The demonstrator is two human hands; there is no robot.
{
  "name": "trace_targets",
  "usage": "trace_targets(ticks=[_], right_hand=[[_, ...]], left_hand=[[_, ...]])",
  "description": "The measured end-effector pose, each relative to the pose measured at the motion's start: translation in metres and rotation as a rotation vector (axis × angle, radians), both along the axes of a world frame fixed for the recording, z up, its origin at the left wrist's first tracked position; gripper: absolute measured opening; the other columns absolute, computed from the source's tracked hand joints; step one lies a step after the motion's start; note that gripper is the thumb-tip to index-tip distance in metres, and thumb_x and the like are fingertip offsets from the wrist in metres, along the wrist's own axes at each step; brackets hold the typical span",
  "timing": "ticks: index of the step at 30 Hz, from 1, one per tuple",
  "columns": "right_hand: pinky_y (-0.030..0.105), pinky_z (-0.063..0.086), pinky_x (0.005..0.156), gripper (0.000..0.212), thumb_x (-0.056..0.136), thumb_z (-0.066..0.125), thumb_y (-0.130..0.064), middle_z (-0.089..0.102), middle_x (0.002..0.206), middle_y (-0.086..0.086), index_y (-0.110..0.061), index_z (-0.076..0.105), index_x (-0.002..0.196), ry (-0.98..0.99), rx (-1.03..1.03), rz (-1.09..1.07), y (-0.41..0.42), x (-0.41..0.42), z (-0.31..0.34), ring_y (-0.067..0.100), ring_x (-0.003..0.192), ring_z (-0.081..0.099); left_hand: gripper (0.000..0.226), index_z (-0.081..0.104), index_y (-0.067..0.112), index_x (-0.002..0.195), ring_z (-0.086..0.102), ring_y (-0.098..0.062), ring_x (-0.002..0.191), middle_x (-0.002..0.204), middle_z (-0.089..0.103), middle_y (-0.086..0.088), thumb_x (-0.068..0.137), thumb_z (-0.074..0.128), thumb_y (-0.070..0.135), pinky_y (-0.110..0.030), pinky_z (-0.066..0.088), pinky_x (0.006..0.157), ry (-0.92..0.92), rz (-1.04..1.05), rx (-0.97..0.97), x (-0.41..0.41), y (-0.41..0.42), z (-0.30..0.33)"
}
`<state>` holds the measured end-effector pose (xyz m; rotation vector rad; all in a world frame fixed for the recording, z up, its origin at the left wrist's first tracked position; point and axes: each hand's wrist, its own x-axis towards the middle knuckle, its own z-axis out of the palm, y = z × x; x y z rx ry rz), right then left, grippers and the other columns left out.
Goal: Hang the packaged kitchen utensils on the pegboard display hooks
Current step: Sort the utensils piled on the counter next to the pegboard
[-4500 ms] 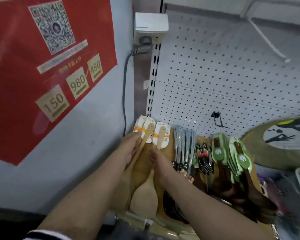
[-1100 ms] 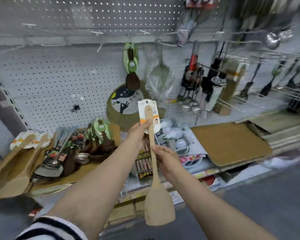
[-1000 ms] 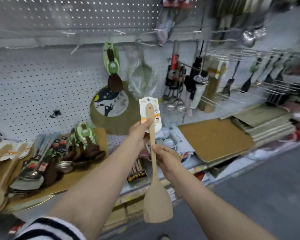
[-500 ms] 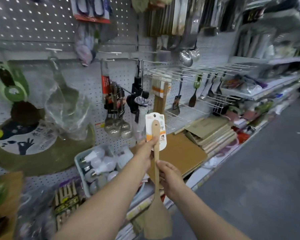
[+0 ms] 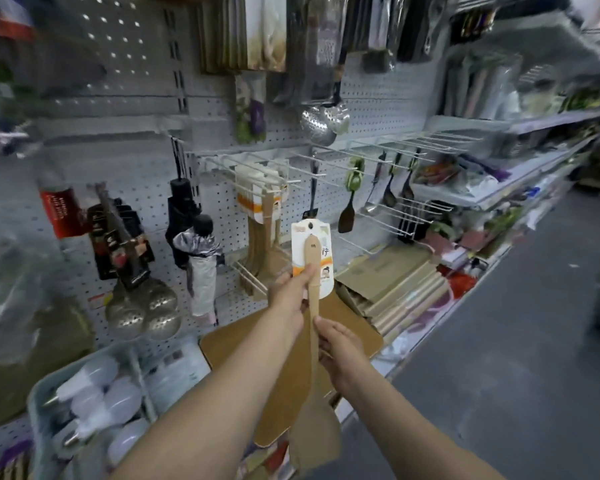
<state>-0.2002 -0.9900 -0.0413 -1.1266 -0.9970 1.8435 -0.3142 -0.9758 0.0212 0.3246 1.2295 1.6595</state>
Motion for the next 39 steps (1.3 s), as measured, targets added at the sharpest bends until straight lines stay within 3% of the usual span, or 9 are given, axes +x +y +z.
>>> trace_targets(ticks=[4,8,13,22,29,34,39], right_hand=[[0.027,0.05,0.061,0.012,0.094,0.07,-0.022,0.07,0.083,0.009,-0.01,0.073,0.096,0.046,0.042,0.056,0.059,0.016,0.01,0.017,0.066,0.064],[0.027,0.046,0.059,0.01,0.094,0.071,-0.023,0.068,0.081,0.008,-0.014,0.07,0.088,0.056,0.087,0.18,0.111,0.029,0.023,0.014,0.063,0.061],[0.027,0.043,0.058,0.017,0.092,0.072,-0.017,0.06,0.081,0.014,-0.018,0.073,0.076,0.029,0.132,0.322,0.158,0.041,0.03,0.017,0.065,0.056],[0.026,0.039,0.054,0.014,0.092,0.072,-0.018,0.059,0.074,0.009,-0.017,0.07,0.078,0.084,0.077,0.473,0.201,0.017,0.018,0.016,0.06,0.053],[0.027,0.048,0.066,0.009,0.09,0.074,-0.019,0.069,0.082,0.008,-0.018,0.079,0.083,0.097,0.129,0.589,0.226,0.004,0.001,0.019,0.074,0.062],[0.027,0.051,0.071,0.009,0.084,0.079,-0.024,0.07,0.086,0.011,-0.016,0.077,0.085,0.132,0.143,0.633,0.233,-0.011,-0.011,0.019,0.076,0.064],[0.029,0.051,0.073,0.016,0.078,0.084,-0.028,0.069,0.085,0.012,-0.016,0.078,0.085,0.169,0.116,0.648,0.23,-0.032,-0.02,0.021,0.076,0.064]], left_hand=[[0.019,0.067,0.014,0.105,0.063,-0.019,0.082,0.094,0.072,-0.003,0.089,0.075,0.02,-0.033,0.049,0.069,0.003,0.035,0.05,0.017,0.051,0.016],[0.02,0.066,0.017,0.101,0.065,-0.025,0.096,0.103,0.073,-0.007,0.085,0.078,0.019,-0.047,0.05,0.095,-0.037,0.17,0.07,0.028,0.09,0.026],[0.013,0.065,0.016,0.096,0.063,-0.023,0.091,0.096,0.073,-0.004,0.087,0.075,0.016,-0.039,0.047,0.082,-0.085,0.324,0.145,0.036,0.113,0.026],[0.017,0.07,0.015,0.095,0.069,-0.029,0.097,0.096,0.077,-0.006,0.082,0.08,0.019,-0.053,0.05,0.102,-0.053,0.498,0.118,0.025,0.142,0.022],[0.031,0.071,0.014,0.098,0.066,-0.028,0.098,0.098,0.076,-0.006,0.07,0.079,0.026,-0.053,0.046,0.103,0.045,0.469,0.185,0.015,0.14,0.003],[0.026,0.068,0.014,0.091,0.067,-0.02,0.083,0.086,0.075,-0.003,0.071,0.077,0.028,-0.045,0.047,0.086,0.152,0.462,0.197,0.003,0.136,-0.009],[0.031,0.068,0.011,0.097,0.067,-0.022,0.09,0.098,0.076,-0.008,0.073,0.078,0.027,-0.046,0.048,0.092,0.191,0.461,0.192,-0.018,0.139,-0.013]])
